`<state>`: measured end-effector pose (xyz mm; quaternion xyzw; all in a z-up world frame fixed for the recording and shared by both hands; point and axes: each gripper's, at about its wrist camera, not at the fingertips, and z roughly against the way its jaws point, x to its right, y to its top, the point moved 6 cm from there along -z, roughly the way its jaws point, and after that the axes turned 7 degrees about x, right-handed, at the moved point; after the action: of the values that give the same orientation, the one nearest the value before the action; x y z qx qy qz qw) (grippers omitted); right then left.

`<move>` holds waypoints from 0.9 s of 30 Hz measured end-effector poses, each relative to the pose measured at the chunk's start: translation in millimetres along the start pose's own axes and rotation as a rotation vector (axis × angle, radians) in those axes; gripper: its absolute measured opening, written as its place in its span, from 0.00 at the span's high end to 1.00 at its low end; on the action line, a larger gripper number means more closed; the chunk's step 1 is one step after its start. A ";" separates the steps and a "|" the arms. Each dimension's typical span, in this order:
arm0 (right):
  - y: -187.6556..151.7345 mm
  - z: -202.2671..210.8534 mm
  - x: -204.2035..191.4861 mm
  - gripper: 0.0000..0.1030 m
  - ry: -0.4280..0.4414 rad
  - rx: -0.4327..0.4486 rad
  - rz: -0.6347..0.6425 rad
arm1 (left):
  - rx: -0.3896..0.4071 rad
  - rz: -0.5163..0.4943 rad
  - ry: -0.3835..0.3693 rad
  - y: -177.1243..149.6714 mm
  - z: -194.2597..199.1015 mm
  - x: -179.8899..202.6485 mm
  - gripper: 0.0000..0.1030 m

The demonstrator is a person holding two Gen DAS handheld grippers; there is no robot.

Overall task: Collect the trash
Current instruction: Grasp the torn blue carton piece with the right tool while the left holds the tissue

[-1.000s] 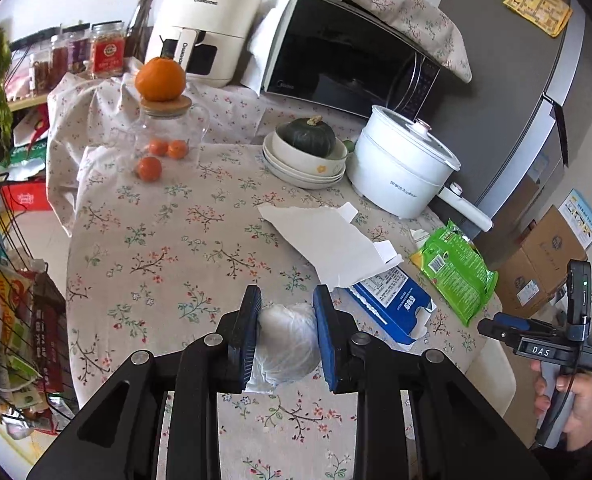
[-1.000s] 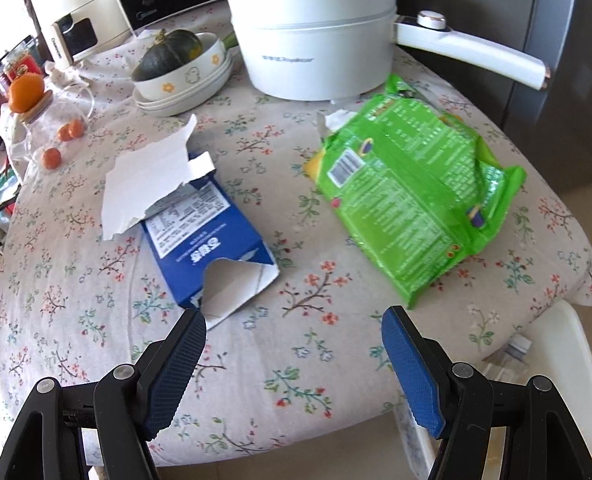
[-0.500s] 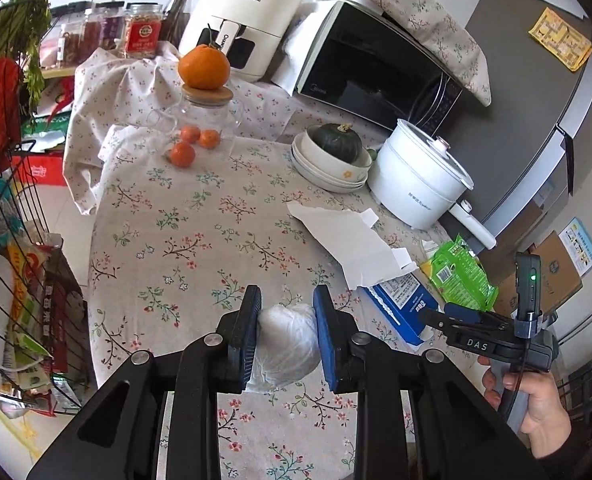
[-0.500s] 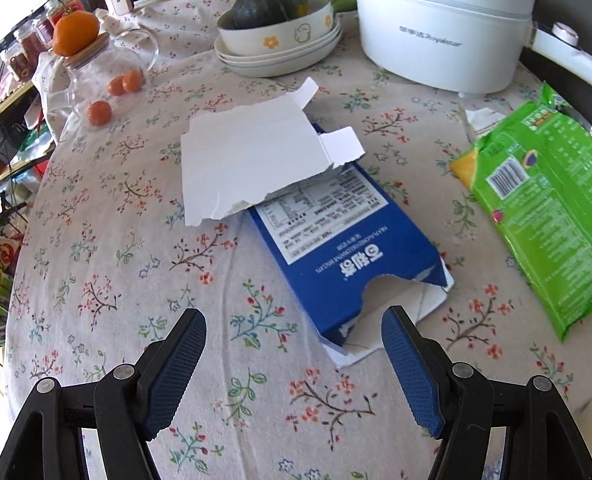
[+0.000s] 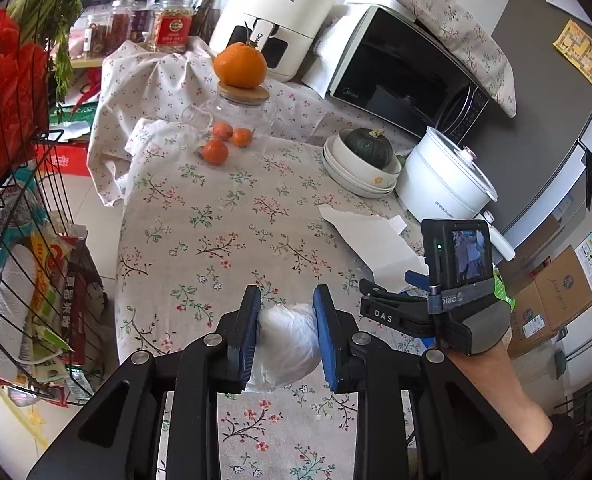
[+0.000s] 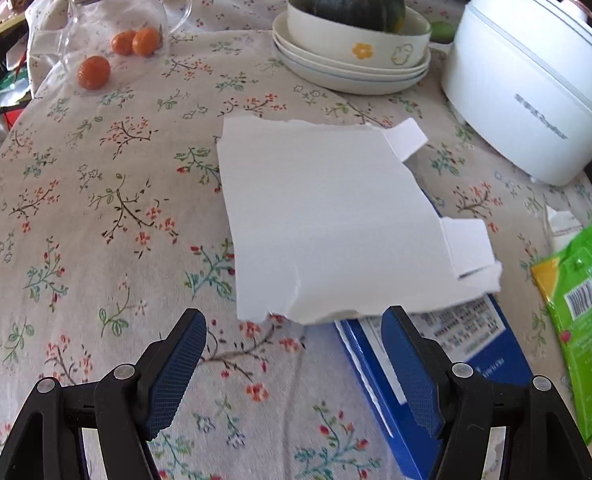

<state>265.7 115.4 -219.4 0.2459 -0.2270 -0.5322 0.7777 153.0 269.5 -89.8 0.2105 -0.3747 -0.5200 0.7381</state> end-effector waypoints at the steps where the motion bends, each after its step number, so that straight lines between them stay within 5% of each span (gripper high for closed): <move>1: 3.4 -6.1 -4.0 0.27 -0.015 -0.004 0.016 | -0.002 0.003 0.002 -0.2 0.2 -2.9 0.72; 11: 19.5 -47.3 -15.2 0.42 -0.219 -0.028 0.160 | -0.037 0.041 -0.011 -4.8 -6.9 -11.7 0.72; 16: 26.0 -38.4 -8.9 0.81 -0.303 -0.004 0.221 | -0.042 0.024 -0.027 -7.7 -5.7 -2.4 0.72; 22: 45.1 11.3 9.4 0.97 -0.286 0.083 0.205 | -0.057 0.014 -0.056 -13.9 -7.7 10.6 0.72; 27: 55.2 63.6 36.7 1.00 -0.214 0.147 0.130 | -0.076 -0.021 -0.077 -21.9 -11.9 31.1 0.72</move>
<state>278.2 89.2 -132.3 0.2287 -0.3627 -0.4857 0.7617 154.4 231.7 -102.3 0.1658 -0.3807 -0.5494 0.7251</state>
